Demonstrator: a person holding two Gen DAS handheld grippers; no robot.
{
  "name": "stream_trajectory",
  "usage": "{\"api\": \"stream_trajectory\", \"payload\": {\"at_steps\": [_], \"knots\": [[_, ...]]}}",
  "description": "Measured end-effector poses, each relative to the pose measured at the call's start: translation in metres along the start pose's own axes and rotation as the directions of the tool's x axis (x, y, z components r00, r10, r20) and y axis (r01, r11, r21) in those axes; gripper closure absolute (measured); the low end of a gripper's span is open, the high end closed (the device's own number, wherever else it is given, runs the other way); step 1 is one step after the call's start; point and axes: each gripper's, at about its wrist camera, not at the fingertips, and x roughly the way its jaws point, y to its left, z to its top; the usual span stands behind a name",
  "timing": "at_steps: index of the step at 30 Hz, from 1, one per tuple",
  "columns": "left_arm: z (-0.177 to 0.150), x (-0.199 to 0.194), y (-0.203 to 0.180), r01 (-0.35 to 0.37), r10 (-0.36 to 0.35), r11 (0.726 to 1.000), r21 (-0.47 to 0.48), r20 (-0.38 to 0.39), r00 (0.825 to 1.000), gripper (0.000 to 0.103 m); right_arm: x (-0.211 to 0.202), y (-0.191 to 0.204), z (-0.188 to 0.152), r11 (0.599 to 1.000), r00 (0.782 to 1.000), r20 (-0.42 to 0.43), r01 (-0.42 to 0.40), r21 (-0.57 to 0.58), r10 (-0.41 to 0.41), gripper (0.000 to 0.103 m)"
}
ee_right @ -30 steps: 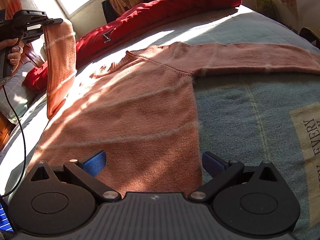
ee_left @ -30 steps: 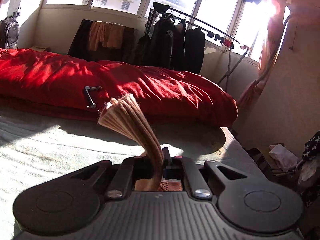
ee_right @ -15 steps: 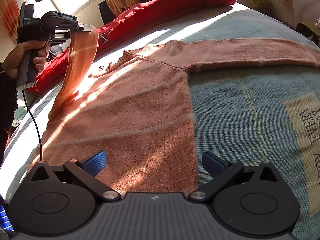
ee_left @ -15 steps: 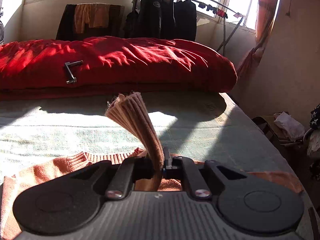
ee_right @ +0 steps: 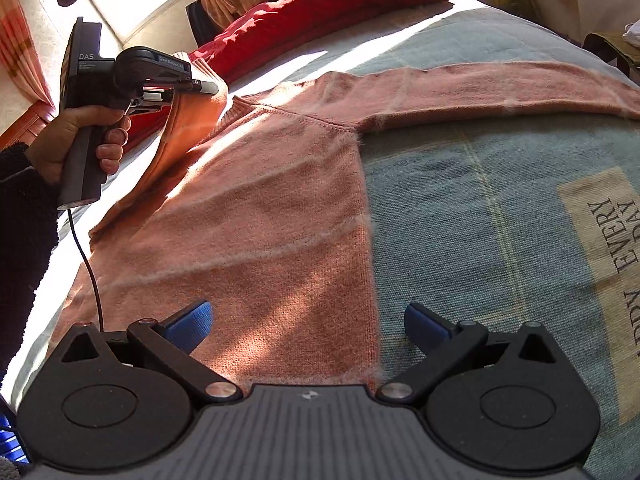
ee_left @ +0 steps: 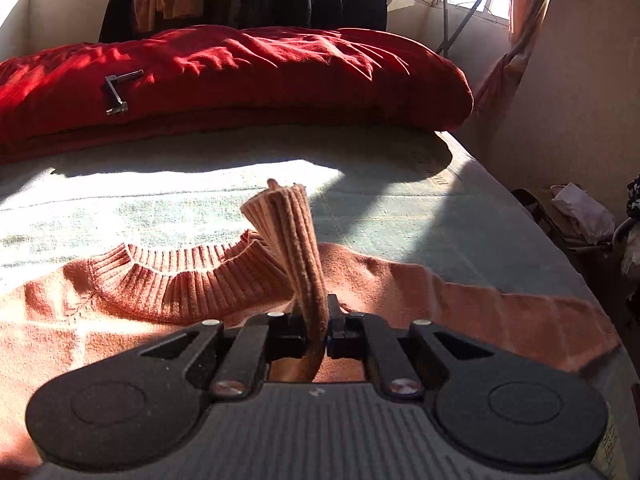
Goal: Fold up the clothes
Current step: 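Carry the held sleeve across the sweater body toward the other sleeve, then lay the sleeve across the sweater body and open the left gripper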
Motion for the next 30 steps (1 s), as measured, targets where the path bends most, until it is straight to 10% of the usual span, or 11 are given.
{"api": "stream_trajectory", "payload": {"at_steps": [17,30], "knots": [[0.001,-0.013,-0.020,0.080,-0.080,0.993,0.089,-0.004,0.997,0.082,-0.001,0.003,0.001,1.000,1.000,0.001,0.011,0.003,-0.011,0.000],[-0.011,-0.087,0.063,0.016,-0.027,0.988,0.154,0.069,0.997,0.060,0.001,0.028,0.014,0.998,0.999,0.016,0.045,-0.045,-0.044,0.000]]}}
